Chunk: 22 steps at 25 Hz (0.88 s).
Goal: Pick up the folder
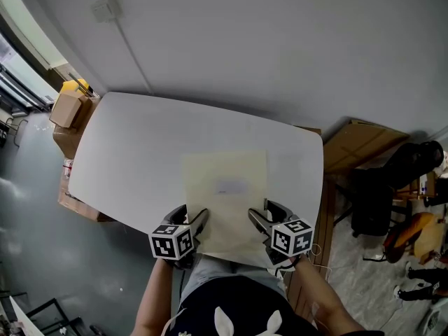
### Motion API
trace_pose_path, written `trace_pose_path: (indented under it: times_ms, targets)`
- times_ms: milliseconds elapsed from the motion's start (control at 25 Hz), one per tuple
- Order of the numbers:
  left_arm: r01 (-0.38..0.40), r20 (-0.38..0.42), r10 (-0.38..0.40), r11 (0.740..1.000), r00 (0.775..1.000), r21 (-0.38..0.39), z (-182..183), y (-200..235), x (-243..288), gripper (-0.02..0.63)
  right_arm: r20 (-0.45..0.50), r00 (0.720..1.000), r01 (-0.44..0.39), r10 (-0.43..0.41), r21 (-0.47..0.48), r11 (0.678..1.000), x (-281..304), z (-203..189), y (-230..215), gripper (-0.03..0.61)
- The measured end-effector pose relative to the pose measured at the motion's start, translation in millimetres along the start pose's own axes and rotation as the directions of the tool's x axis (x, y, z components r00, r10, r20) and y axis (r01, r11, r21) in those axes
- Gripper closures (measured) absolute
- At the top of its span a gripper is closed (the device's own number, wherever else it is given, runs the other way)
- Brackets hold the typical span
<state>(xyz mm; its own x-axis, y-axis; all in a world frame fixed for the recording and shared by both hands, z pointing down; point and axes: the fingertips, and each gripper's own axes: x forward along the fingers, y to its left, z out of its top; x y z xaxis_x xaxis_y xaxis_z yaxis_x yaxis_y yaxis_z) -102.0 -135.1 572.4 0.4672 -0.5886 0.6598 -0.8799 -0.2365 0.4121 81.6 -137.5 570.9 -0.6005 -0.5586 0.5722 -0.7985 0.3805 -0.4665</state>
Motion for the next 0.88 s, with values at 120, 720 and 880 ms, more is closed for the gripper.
trace_pose_path:
  times_ms: [120, 720, 880]
  targets:
    - [0.001, 0.016, -0.001, 1.0, 1.0, 0.0, 1.6, -4.6, -5.7, 0.324, 0.011, 1.0, -0.003, 0.003, -0.02, 1.0, -6.6, 4.9, 3.4, 0.31]
    - [-0.003, 0.095, 0.002, 1.0, 0.995, 0.019, 7.1, -24.2, -37.5, 0.324, 0.083, 0.996, -0.003, 0.01, -0.084, 0.996, -37.6, 15.0, 24.1, 0.31]
    - [-0.004, 0.119, 0.001, 1.0, 0.993, 0.026, 9.0, -28.7, -46.2, 0.324, 0.104, 0.994, -0.002, 0.012, -0.099, 0.995, -44.6, 17.5, 29.7, 0.31]
